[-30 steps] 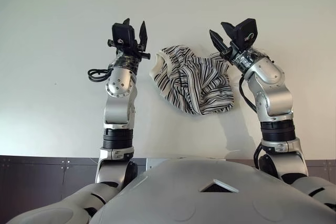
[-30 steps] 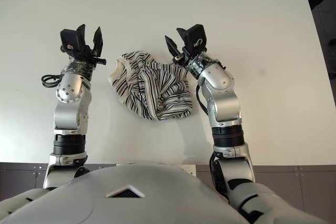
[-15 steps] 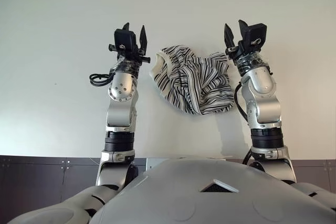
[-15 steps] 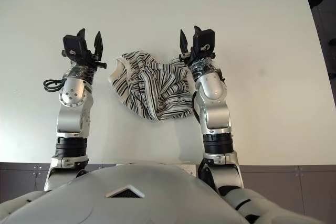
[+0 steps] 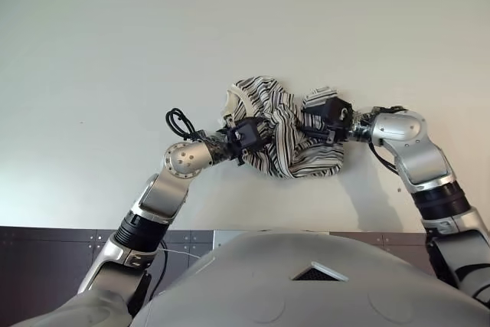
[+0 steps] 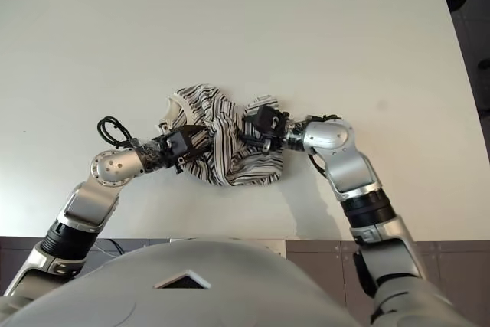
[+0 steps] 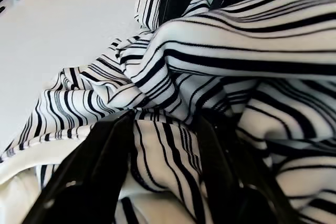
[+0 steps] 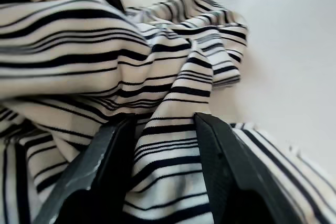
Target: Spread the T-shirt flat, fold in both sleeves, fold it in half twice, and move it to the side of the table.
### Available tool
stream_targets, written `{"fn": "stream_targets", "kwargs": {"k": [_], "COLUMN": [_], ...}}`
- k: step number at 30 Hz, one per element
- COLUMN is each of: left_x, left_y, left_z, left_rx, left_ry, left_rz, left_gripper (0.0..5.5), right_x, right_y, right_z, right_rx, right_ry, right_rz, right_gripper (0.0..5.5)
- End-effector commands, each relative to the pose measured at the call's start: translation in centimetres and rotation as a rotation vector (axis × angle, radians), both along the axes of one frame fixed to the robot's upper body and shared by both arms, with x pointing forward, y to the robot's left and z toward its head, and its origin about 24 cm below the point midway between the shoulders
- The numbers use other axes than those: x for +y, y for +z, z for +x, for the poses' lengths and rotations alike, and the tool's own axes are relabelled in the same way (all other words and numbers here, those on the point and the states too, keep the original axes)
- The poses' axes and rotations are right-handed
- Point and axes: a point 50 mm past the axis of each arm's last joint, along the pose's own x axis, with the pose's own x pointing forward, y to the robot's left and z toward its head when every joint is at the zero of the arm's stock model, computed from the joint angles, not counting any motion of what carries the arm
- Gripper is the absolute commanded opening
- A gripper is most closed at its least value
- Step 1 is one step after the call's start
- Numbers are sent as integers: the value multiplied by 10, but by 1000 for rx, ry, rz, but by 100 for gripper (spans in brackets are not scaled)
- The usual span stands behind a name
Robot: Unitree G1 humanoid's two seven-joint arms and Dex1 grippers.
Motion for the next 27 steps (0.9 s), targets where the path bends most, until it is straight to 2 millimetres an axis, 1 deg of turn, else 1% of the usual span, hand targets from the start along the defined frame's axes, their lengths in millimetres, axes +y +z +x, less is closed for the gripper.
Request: {"fn": "stream_targets", "kwargs": {"k": [1,2,4,5,7,8,10,11,13,16,18,21,24,27], "left_x": [9,9,8,8,6,6,5,4,3,0,-1,-4,-5,-7], "left_y": [-5,-4,-1,-1,-3,-4,-5,-4,-3,-2,-2,-2,-1,1], "left_z": [-7,-8,-10,-12,-18,-20,-22,-22,-20,-18,-17,-17,-16,-15], "left_rx": [4,-4,-13,-12,-7,-6,-10,-15,-32,-53,-64,-77,-91,-103], "left_ry": [-81,-97,-124,-133,-166,-181,-206,-216,-231,-250,-259,-265,-264,-262], "left_rz": [89,86,74,69,73,77,82,85,87,84,88,84,79,74], "left_gripper": [212,212,212,212,212,212,212,212,212,212,212,212,212,212], "right_x": [-38,-45,-51,-50,-45,-41,-32,-28,-18,-3,2,5,3,4], "right_y": [-15,-13,2,15,44,54,64,63,51,28,19,9,-5,-13], "right_z": [-35,-42,-49,-40,-6,7,28,38,56,71,78,79,72,64], "right_rx": [191,220,260,247,188,172,185,204,274,414,465,532,586,625], "right_ry": [93,114,132,102,-3,-35,-71,-93,-133,-176,-196,-191,-165,-123], "right_rz": [-166,-179,-136,-81,65,119,195,213,219,221,225,210,156,129], "right_gripper": [202,202,202,202,202,202,202,202,202,202,202,202,202,202]}}
